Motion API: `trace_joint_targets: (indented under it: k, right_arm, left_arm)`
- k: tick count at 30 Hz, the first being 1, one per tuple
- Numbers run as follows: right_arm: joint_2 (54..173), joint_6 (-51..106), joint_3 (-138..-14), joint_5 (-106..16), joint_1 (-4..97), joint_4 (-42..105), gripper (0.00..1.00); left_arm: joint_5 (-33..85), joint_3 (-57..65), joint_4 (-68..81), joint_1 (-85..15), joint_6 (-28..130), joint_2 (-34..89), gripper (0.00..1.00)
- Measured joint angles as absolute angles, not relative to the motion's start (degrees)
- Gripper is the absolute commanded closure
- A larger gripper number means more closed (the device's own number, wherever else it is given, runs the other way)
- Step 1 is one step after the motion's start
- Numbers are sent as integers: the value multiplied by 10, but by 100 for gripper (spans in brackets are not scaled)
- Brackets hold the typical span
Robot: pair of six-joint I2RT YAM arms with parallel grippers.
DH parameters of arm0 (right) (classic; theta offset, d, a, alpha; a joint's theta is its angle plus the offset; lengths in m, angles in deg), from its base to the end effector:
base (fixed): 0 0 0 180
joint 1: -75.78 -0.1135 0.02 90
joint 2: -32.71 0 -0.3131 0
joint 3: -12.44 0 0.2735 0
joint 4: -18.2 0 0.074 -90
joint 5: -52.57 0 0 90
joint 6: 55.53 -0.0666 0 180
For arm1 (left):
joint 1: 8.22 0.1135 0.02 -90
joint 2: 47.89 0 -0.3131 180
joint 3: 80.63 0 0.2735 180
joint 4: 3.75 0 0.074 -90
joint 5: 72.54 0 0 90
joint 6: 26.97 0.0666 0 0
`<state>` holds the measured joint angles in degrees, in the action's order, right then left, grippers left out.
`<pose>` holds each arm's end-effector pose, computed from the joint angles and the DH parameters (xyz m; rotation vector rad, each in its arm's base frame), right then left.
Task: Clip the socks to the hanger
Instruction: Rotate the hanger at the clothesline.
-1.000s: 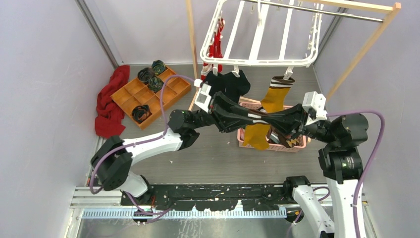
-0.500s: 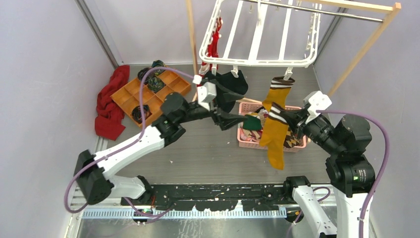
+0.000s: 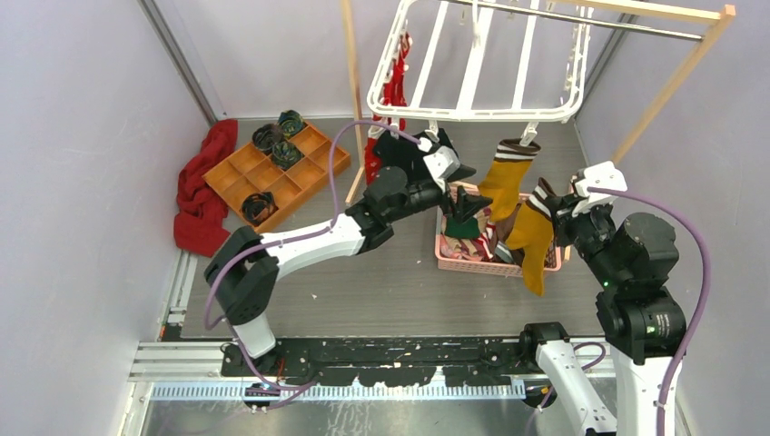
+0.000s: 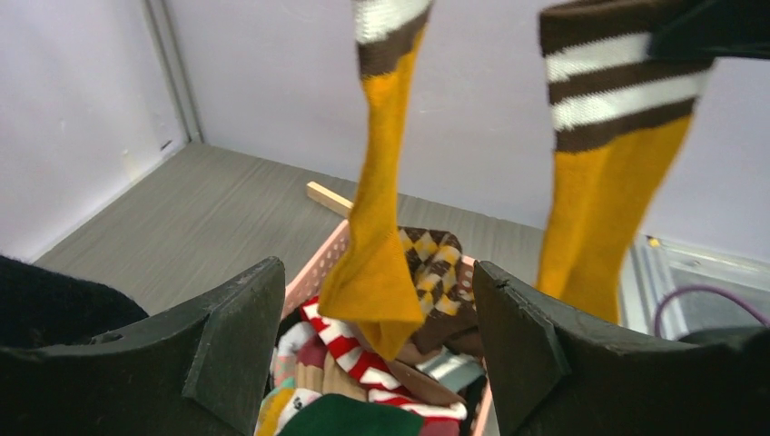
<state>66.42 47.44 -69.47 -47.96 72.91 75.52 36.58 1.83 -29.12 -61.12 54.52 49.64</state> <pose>0.0788 0.0161 0.4690 -0.3712 1.6870 0.0289 0.2600 -0.3799 0.3773 0.8282 1.2464 -1.1098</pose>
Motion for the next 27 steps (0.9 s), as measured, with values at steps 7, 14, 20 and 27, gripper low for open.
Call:
trace_joint_targets:
  k: [7,14,20,27]
  right_arm:
    - [664,466,-684,-460,729,753,99]
    - [664,463,-680,-460,730,750,99]
    - [659,463,-680,-455,733,749,99]
    - [653,460,-673,-455,738,745,99]
  left_arm:
    - [320,75,-326,-614,536,555,40]
    - [329,110,-343,-613,512,574,99]
    - [365,81,-354,-607,490,555,100]
    - [385,1,-325,-571,473,441,100]
